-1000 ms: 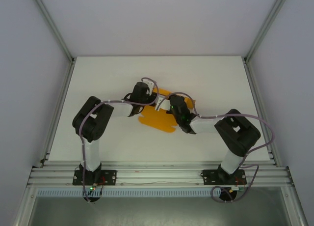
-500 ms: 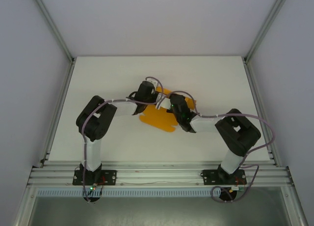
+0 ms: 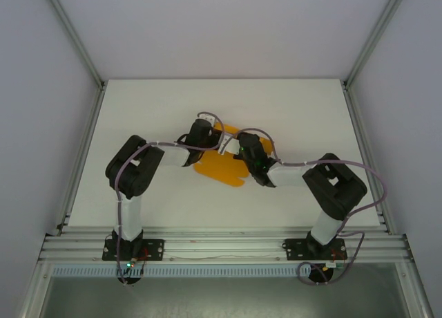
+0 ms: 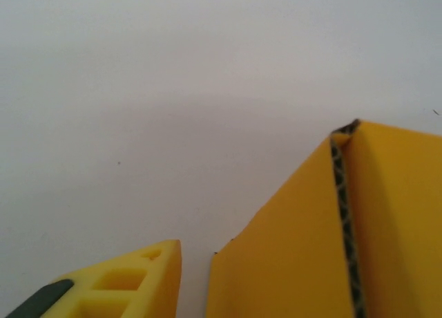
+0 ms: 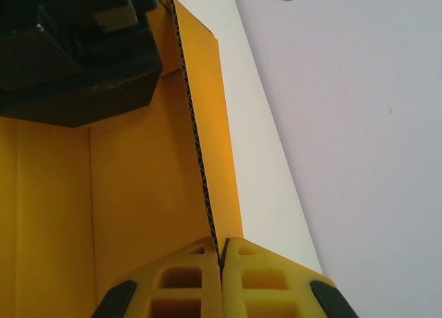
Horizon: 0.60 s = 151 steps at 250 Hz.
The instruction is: Assemble paper box
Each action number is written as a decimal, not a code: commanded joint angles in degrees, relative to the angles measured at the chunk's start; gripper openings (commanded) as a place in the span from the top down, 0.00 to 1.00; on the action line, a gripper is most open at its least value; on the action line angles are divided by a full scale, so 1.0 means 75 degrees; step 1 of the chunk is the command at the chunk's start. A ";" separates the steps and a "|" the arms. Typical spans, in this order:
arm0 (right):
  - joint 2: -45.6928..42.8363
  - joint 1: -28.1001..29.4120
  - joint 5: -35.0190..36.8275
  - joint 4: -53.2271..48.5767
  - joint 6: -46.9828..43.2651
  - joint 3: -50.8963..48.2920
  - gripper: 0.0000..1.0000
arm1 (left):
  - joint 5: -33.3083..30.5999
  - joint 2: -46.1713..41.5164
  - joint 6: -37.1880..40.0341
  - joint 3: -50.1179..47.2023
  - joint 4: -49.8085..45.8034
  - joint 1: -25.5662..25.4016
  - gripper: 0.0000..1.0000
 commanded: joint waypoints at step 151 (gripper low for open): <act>-0.0642 -0.0110 -0.0069 -0.0921 0.1207 -0.0378 0.54 | -0.0360 -0.0510 -0.0084 -0.0349 0.0053 0.0220 1.00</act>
